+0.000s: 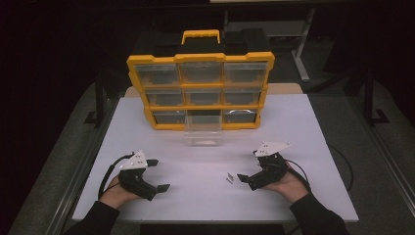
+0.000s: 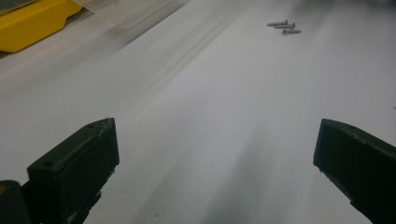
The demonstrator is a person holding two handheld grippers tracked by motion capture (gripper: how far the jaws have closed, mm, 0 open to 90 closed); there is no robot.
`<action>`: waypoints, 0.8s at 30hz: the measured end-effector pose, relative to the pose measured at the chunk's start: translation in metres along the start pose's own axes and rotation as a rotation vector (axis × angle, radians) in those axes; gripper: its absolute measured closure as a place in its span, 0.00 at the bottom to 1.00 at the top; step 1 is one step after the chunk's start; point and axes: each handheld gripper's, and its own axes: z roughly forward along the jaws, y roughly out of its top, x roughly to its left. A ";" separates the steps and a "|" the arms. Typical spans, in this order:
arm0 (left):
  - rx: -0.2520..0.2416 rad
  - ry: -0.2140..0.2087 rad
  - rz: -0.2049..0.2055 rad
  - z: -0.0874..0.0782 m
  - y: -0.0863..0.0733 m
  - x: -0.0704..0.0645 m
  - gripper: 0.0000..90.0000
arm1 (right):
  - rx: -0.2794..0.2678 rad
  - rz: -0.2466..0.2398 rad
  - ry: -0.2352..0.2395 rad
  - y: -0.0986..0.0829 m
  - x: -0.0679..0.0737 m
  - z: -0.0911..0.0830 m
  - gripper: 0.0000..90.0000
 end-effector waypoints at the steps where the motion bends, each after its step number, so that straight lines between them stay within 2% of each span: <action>1: -0.001 -0.002 -0.001 0.000 0.000 0.000 0.00 | 0.004 0.002 0.003 0.001 0.000 0.001 0.00; 24: -0.013 -0.011 -0.010 0.001 0.001 0.001 0.00 | 0.055 -0.011 0.028 0.020 0.005 0.021 0.00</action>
